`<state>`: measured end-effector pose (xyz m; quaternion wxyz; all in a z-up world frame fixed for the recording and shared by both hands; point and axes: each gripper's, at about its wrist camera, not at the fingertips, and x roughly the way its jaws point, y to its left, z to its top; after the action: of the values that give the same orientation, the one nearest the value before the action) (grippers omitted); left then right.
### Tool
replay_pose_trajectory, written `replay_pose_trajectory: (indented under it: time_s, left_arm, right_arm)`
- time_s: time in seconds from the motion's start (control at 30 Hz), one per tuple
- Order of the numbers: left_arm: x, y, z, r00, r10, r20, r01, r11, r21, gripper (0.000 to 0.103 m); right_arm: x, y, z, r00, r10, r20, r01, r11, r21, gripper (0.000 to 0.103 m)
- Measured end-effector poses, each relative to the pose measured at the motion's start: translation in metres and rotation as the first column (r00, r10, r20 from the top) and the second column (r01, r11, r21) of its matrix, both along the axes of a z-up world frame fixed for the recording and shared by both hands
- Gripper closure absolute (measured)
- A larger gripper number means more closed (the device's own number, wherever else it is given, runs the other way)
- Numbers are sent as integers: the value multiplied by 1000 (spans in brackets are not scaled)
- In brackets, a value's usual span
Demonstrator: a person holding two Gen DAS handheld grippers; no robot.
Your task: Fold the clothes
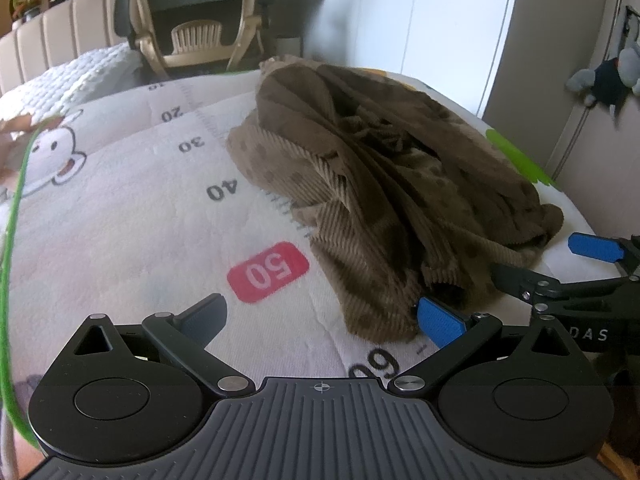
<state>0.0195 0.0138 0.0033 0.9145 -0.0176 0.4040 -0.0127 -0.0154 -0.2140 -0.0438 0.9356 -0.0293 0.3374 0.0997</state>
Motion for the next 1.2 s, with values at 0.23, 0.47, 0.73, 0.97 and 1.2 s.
replay_pose_trajectory:
  time_s: [0.23, 0.47, 0.73, 0.97, 1.2]
  left_arm:
    - [52, 21, 4, 1000, -18, 7, 19, 999, -46, 0]
    - [119, 48, 6, 999, -41, 11, 42, 991, -124, 0]
    - [189, 74, -5, 997, -77, -21, 70, 969, -235, 0]
    - [185, 85, -30, 995, -94, -22, 82, 944, -321, 0]
    - [178, 91, -11, 990, -137, 28, 137, 913, -383, 0]
  right_arm:
    - [47, 0, 33, 995, 23, 99, -24, 1000, 10, 0]
    - [156, 1, 20, 999, 46, -11, -43, 979, 202, 0]
    - [196, -15, -20, 990, 15, -143, 38, 932, 361, 0]
    - [208, -9, -4, 983, 108, -150, -65, 961, 267, 0]
    - [219, 4, 20, 981, 126, 145, -136, 989, 61, 9]
